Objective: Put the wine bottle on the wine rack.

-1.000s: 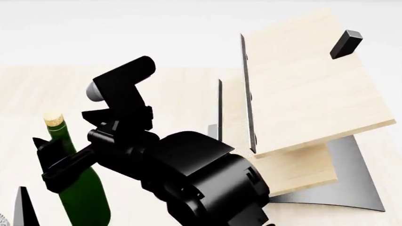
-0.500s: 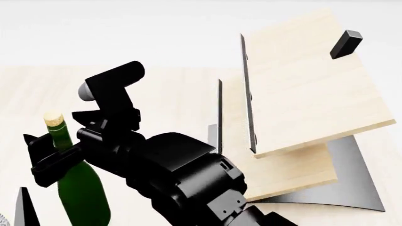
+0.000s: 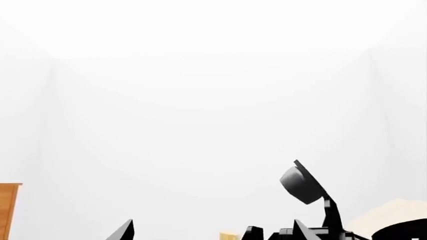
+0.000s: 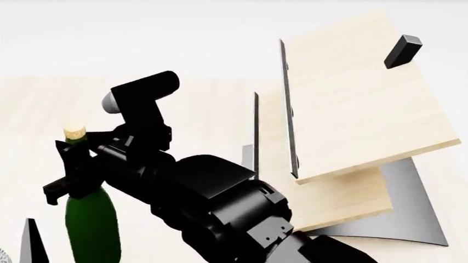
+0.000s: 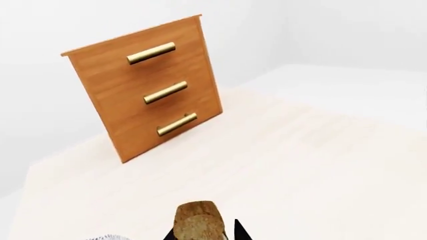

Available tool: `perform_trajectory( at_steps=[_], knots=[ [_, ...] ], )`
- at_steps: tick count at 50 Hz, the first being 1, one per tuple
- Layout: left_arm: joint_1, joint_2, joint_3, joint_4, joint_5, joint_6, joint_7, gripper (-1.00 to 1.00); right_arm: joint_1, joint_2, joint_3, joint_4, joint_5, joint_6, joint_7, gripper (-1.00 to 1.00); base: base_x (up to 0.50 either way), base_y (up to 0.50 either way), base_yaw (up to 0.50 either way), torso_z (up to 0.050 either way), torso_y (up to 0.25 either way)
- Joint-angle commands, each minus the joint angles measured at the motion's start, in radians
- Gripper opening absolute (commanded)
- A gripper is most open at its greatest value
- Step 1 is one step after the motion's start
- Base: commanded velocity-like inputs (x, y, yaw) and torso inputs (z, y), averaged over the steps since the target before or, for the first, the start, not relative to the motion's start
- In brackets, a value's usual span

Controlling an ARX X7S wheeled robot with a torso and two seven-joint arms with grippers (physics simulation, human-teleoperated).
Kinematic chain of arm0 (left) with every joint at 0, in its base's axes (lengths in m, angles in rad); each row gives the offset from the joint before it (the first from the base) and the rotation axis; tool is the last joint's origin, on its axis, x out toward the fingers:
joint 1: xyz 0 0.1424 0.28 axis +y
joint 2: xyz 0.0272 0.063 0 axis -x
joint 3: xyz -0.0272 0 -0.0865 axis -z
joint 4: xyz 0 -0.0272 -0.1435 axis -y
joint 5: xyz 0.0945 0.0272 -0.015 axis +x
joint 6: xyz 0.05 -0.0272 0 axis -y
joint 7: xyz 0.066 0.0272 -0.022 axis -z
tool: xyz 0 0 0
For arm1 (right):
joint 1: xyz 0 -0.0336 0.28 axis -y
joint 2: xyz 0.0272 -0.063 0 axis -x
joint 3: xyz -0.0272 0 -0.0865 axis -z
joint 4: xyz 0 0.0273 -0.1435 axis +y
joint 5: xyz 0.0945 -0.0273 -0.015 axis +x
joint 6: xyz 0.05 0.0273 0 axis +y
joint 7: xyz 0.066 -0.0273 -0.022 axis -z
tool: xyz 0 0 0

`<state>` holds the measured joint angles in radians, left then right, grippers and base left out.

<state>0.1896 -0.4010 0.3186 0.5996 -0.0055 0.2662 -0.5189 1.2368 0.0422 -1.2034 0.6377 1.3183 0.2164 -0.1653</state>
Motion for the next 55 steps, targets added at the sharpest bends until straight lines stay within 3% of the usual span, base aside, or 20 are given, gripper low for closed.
perform_trajectory(
  at_steps=[1,17,30,55],
  knots=[
    [0.0,-0.001,0.005,-0.002,0.001,0.003,-0.001,1.0,0.036,0.057,0.027,-0.101,0.04,-0.019,0.052,-1.0,0.0,0.0,0.0,0.0,0.0],
    [-0.001,-0.003,0.011,0.002,0.005,0.0,-0.004,1.0,0.134,0.213,0.095,-0.296,0.044,-0.018,0.219,-1.0,0.0,0.0,0.0,0.0,0.001],
    [0.002,-0.009,0.006,0.017,0.001,-0.01,-0.009,1.0,0.178,0.353,0.204,-0.479,0.153,-0.004,0.337,-1.0,0.0,0.0,0.0,0.0,0.0],
    [-0.005,-0.011,0.014,0.014,0.001,-0.013,-0.011,1.0,0.226,0.517,0.465,-0.291,0.537,0.033,0.384,-1.0,0.0,0.0,0.0,0.0,0.001]
  ],
)
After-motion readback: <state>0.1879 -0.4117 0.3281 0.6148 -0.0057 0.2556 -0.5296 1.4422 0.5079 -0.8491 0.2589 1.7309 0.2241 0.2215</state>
